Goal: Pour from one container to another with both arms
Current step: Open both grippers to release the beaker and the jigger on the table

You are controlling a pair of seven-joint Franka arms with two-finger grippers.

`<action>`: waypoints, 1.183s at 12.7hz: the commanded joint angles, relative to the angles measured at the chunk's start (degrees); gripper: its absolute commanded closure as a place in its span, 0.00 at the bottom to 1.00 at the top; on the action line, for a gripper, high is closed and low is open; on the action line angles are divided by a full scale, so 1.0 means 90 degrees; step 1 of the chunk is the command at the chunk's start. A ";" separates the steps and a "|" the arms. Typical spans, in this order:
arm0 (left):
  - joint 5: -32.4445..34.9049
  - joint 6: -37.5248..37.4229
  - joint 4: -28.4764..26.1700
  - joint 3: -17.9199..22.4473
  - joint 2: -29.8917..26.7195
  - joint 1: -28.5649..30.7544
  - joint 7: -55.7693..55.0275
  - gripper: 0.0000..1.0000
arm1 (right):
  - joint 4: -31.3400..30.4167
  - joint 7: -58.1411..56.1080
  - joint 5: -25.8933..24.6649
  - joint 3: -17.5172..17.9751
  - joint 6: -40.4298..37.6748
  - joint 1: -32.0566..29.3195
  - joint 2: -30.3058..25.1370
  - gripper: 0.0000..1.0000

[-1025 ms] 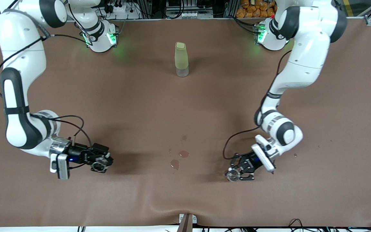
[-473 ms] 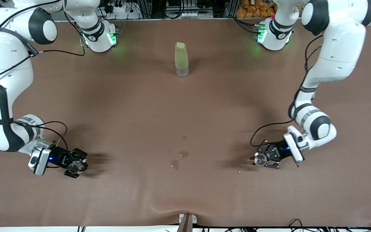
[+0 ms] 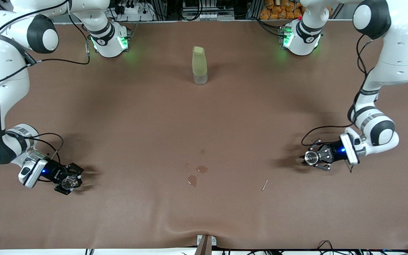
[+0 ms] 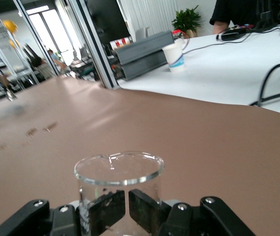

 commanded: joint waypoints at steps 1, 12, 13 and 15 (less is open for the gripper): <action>0.0542 -0.0460 -0.0269 -0.0073 -0.0083 0.0462 0.0566 1.00 | 0.0220 -0.0529 -0.0085 0.0063 0.0217 -0.0158 0.0192 1.00; 0.1092 -0.0960 -0.0035 -0.0054 0.0592 0.1108 0.1467 1.00 | 0.0386 -0.1058 0.0618 0.0101 0.0266 -0.0207 0.0671 0.33; 0.1092 -0.0960 -0.0034 -0.0054 0.0631 0.1128 0.1466 1.00 | 0.0386 -0.1057 0.0889 0.0111 0.0247 -0.0207 0.0671 0.00; 0.1101 -0.0960 -0.0034 -0.0054 0.0631 0.1138 0.1457 1.00 | 0.0376 -0.1048 0.1174 0.0111 0.0179 -0.0198 0.0661 0.00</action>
